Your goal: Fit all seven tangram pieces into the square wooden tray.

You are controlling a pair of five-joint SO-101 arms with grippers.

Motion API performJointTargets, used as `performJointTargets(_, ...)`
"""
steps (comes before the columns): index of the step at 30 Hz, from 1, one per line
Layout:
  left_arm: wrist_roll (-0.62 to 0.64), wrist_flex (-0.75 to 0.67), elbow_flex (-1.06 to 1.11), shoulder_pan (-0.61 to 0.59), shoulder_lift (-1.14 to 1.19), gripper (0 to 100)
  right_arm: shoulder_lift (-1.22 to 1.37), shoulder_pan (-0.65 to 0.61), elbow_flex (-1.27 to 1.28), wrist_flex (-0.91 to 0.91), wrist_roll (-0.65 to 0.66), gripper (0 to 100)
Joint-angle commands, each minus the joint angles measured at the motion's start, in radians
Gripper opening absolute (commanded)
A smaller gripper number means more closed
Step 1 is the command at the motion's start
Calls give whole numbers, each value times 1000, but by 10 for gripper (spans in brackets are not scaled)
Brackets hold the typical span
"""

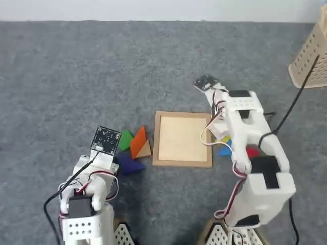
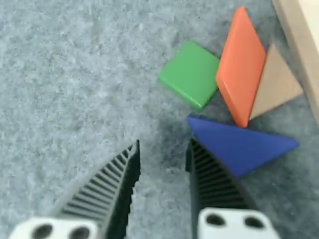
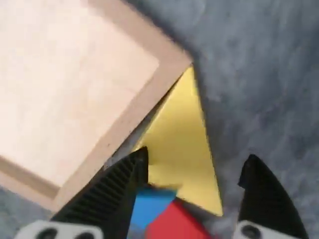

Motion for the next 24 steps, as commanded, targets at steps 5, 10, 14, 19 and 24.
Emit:
performJointTargets(5,-2,5,-5,3,-18,150,-27,-5,48,-67,-28,314)
performJointTargets(10,-2,5,-5,3,-18,150,-12,-13,49,-53,-34,314)
performJointTargets(14,-2,5,-5,3,-18,150,-108,-12,52,-28,-68,314)
performJointTargets(19,-2,5,-5,3,-18,150,-214,-16,80,-25,-114,314)
performJointTargets(24,-2,5,-5,3,-18,150,-245,-59,132,-36,-123,316)
